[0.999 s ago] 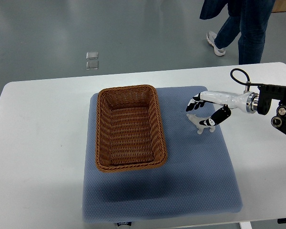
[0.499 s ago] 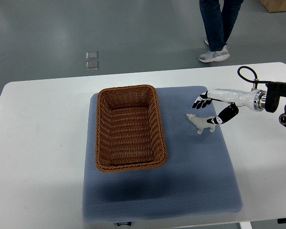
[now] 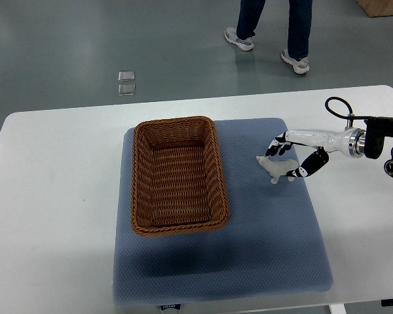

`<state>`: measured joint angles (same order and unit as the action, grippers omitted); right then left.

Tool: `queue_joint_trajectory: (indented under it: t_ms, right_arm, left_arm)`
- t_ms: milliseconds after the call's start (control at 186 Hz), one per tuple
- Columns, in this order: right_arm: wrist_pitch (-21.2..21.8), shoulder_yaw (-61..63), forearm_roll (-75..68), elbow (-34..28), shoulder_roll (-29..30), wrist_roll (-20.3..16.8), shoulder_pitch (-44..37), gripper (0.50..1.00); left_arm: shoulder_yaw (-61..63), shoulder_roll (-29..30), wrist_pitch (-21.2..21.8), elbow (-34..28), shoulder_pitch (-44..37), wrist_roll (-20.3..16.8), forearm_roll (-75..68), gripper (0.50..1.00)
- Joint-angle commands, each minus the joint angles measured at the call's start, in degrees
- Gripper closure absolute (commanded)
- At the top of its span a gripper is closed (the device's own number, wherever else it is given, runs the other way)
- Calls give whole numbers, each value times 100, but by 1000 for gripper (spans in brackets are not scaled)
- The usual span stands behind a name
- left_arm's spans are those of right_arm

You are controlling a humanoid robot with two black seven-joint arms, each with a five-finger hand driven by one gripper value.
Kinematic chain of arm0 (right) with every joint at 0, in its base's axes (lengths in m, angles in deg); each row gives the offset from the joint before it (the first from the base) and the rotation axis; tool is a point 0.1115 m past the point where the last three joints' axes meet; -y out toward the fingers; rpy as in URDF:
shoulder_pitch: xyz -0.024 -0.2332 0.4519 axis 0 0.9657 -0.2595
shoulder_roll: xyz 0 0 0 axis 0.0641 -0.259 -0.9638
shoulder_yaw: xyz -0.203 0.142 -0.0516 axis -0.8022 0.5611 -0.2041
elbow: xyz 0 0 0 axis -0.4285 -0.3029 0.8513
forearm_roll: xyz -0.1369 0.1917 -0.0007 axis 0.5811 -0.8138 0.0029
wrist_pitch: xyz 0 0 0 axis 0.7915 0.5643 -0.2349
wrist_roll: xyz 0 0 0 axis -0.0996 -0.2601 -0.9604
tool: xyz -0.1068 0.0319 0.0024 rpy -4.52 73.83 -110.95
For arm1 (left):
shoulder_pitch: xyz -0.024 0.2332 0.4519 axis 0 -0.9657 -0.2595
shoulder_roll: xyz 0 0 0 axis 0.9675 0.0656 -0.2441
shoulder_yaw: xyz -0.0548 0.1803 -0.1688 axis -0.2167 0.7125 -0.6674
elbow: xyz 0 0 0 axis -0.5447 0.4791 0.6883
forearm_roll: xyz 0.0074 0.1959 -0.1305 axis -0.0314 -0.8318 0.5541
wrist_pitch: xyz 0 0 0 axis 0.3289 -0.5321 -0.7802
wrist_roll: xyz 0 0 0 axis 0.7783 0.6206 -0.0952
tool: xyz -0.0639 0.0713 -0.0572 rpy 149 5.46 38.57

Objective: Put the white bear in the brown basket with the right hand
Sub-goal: 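Close the right hand's fingers around the white bear figurine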

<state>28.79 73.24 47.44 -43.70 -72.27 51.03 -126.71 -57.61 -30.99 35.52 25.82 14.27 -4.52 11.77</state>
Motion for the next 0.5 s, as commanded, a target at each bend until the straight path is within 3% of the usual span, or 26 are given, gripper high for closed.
queue_joint_trajectory:
  t_ms: [0, 403, 494]
  right_arm:
    - [-15, -23, 43, 0, 17, -3, 22, 742]
    - [-41, -94, 87, 9, 61, -108, 74, 744]
    - [-41, -137, 140, 9, 70, -108, 83, 791]
  left_arm:
    - [5, 0, 0, 0, 2, 2, -7, 500]
    - [5, 0, 0, 0, -7, 2, 2, 500]
    - [5, 0, 0, 0, 2, -7, 2, 500]
